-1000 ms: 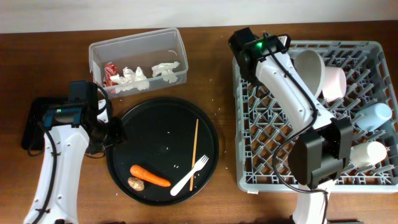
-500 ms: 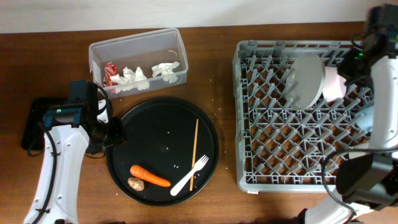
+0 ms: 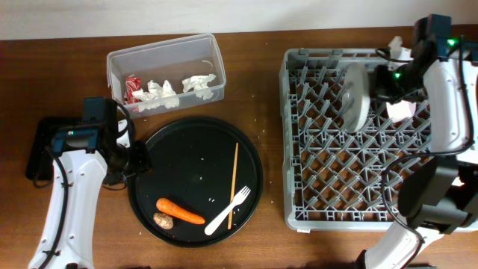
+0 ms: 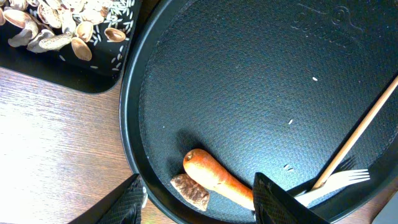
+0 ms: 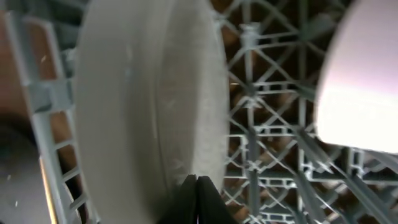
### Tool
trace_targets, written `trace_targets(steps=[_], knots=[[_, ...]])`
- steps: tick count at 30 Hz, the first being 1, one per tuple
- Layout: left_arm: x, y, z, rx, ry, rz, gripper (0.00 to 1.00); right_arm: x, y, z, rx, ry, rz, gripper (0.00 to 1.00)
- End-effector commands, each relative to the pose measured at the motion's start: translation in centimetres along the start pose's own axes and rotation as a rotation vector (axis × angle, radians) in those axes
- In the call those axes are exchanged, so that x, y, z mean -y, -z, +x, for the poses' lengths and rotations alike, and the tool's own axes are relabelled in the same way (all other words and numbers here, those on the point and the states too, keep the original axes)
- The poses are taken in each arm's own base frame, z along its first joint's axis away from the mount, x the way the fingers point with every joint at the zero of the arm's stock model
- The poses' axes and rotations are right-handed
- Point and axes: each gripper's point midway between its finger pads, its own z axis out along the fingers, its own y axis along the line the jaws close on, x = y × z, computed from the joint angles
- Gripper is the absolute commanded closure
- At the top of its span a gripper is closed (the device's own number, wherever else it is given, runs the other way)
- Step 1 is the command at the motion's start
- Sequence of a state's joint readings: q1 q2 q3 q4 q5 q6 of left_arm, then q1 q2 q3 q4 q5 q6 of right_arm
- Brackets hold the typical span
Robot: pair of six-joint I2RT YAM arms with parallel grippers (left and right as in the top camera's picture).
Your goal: Sort waste into correct bins and load items into the dishwasher rack
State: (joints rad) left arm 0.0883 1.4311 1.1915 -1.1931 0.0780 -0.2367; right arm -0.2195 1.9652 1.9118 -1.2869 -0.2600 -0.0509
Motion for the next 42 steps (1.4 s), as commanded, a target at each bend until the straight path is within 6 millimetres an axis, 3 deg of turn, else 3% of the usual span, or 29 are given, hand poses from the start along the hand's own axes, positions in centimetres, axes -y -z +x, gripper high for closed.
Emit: trace_targets(steps=[1,5,7,9,10,12,14,18,20,23,27,30,32,33,35,39,42], knots=[[0.1,0.6,-0.4,0.021,0.008,0.008,0.44,-2.8,-0.7,0.7,-0.03,0.132,-0.092,0.94],[0.1,0.6,-0.4,0.022,0.008,0.008,0.44,-4.8,-0.6,2.0,-0.07,0.233,-0.172,0.9],[0.1,0.6,-0.4,0.021,0.008,0.008,0.44,-4.7,-0.6,2.0,-0.072,0.219,-0.171,0.88],[0.1,0.6,-0.3,0.02,0.009,0.008,0.44,-4.4,-0.1,2.2,-0.077,0.19,-0.145,0.8],[0.1,0.6,-0.3,0.019,0.009,0.007,0.44,-3.2,0.5,2.2,-0.068,0.126,-0.059,0.76],[0.1,0.6,-0.3,0.018,0.009,0.008,0.37,-1.2,2.7,2.0,-0.02,0.034,0.094,0.69],[0.1,0.6,-0.3,0.018,0.009,0.008,0.34,-0.7,5.9,2.1,0.056,-0.013,0.17,0.63],[0.1,0.6,-0.3,0.018,0.009,0.008,0.26,-2.3,10.4,3.5,0.148,0.003,0.161,0.57],[0.1,0.6,-0.2,0.016,0.008,0.012,0.23,-3.8,12.0,5.5,0.137,0.03,0.144,0.54],[0.3,0.6,0.1,0.003,0.005,0.015,0.23,-7.4,11.3,8.7,0.027,0.121,0.086,0.51],[2.0,0.6,1.5,-0.063,0.011,0.12,0.23,-11.4,9.7,10.3,-0.026,0.249,0.053,0.5],[2.3,-0.6,4.4,-0.174,0.105,0.11,0.22,-12.0,9.2,10.6,-0.036,0.269,0.05,0.5],[3.5,-2.0,7.0,-0.264,0.139,0.116,0.19,-12.0,9.1,10.7,-0.039,0.269,0.051,0.5],[4.0,-3.1,8.7,-0.31,0.205,0.087,0.07,-12.0,9.1,10.6,-0.038,0.269,0.05,0.5],[4.4,-4.4,10.4,-0.347,0.298,0.047,0.01,-12.0,9.1,10.6,-0.038,0.269,0.05,0.5],[5.1,-7.2,13.1,-0.375,0.42,-0.01,0.01,-12.0,9.1,10.7,-0.042,0.269,0.051,0.49],[5.7,-8.9,13.4,-0.341,0.415,0.008,0.01,-12.0,9.1,10.7,-0.042,0.269,0.051,0.49]])
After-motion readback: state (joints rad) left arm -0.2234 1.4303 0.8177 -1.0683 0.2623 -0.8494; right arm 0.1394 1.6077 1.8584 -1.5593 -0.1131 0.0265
